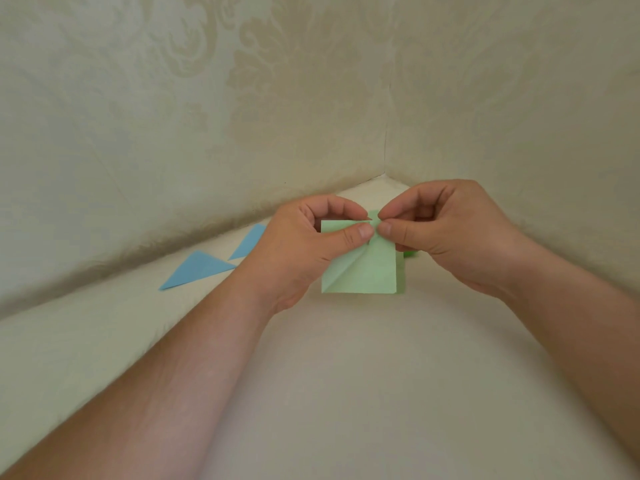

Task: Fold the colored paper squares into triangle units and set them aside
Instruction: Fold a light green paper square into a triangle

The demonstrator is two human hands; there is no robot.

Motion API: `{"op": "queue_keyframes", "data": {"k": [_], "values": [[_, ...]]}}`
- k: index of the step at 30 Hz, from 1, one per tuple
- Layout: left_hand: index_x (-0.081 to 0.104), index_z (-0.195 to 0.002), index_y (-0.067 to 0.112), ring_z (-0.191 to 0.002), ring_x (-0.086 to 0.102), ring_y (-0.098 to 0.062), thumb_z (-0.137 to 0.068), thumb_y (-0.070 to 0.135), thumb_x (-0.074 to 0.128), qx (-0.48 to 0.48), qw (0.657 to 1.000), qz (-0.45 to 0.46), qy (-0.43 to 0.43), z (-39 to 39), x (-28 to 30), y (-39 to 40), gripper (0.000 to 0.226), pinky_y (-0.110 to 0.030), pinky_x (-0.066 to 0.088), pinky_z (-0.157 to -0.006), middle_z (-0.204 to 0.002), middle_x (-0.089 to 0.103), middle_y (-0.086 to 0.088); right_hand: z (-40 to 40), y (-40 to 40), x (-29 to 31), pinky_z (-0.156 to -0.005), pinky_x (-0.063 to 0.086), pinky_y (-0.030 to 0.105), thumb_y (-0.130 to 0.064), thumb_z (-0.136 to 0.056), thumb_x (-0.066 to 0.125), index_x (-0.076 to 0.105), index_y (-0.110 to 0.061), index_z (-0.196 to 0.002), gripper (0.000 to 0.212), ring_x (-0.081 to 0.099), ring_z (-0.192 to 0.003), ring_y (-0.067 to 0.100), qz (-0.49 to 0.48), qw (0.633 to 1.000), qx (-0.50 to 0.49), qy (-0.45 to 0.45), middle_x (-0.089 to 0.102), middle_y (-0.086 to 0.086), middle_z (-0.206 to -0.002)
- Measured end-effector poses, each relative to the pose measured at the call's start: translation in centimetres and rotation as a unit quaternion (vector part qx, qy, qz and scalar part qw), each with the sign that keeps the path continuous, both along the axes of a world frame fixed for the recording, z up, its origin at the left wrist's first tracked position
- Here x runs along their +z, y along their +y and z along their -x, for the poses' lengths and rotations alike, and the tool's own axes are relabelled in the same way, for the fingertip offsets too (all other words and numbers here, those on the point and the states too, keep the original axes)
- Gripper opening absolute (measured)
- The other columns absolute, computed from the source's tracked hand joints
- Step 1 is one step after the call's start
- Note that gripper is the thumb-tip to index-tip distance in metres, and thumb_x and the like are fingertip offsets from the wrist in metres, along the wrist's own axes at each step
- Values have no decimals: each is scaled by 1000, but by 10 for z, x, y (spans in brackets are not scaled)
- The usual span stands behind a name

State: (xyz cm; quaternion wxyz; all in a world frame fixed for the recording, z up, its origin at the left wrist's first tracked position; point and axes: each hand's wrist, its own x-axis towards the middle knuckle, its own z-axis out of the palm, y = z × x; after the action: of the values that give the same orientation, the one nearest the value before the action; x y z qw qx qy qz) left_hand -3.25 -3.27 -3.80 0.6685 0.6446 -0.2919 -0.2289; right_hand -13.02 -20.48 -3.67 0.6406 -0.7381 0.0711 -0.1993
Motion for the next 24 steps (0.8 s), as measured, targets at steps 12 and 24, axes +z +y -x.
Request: {"op": "queue_keyframes", "data": {"k": [12,24], "values": [[71,-88,13,-78,72,-23,-85,-2,77,30,999,6,40,0,3,-1,17,-32,60,-72,-86,76,-9,2,1,2,-78,59,35,-1,-87,73,76,-8,-97,12,66,-73,19,-77,994,44,67,75,10,-86],[72,-82,18,-79,72,-23,-84,-4,78,26,1000,-4,11,1,1,-1,22,-31,58,-72,-87,76,-7,3,3,5,-69,56,31,-5,-92,69,71,-7,-76,16,61,-68,17,-5,997,22,69,66,13,-75]]}}
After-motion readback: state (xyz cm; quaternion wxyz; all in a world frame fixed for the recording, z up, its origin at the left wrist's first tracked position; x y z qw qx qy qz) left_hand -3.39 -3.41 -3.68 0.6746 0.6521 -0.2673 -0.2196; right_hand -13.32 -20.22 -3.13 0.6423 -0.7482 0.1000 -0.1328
